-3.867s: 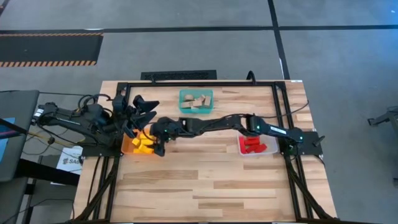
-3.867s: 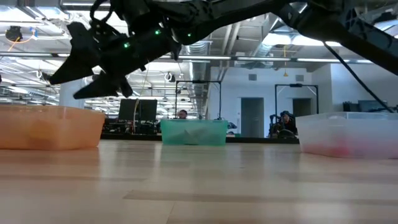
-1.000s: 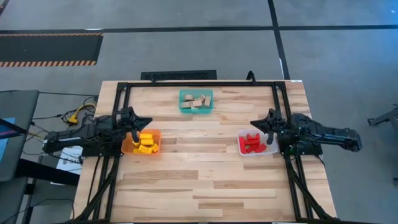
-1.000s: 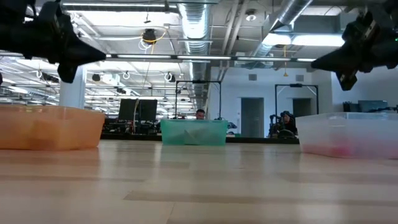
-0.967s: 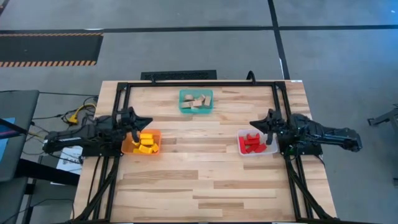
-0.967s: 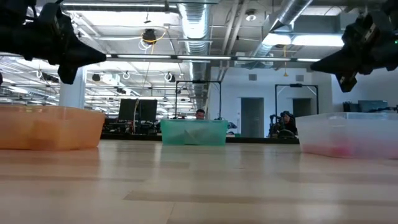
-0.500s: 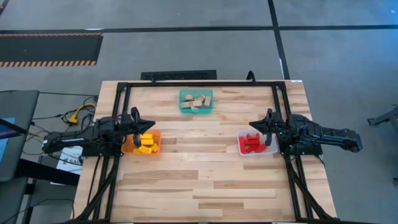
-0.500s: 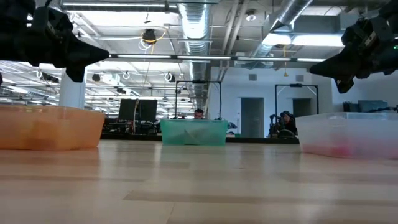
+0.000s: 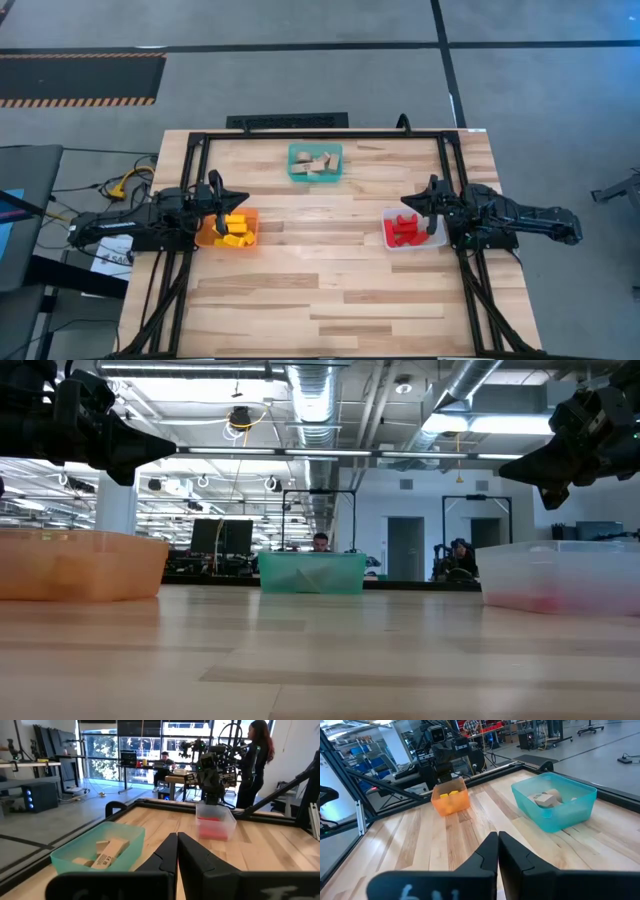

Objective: Sort & place blocks by color
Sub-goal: Return to Home Position

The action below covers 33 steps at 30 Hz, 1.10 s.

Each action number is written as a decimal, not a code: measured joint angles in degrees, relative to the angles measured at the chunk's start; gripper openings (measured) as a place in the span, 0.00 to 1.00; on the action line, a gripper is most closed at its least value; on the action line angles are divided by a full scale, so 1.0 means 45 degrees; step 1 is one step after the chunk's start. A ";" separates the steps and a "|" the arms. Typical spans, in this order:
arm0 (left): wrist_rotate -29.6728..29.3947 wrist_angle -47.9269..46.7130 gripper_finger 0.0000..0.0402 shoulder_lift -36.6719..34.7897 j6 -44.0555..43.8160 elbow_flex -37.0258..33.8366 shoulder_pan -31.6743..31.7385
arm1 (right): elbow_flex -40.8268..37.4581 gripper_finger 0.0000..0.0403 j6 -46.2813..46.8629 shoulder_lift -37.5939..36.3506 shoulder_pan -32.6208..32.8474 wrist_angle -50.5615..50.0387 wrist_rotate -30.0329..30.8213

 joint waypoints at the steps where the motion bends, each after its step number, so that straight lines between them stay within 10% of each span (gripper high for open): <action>1: 0.0002 0.0000 0.00 0.0000 -0.0005 0.0000 0.0000 | 0.0000 0.08 0.0000 0.0000 0.0000 -0.0004 0.0000; 33: 0.0013 0.0005 0.00 0.0000 -0.0029 -0.0029 -0.0005 | -0.0024 0.07 0.0010 0.0000 0.0000 -0.0045 0.0018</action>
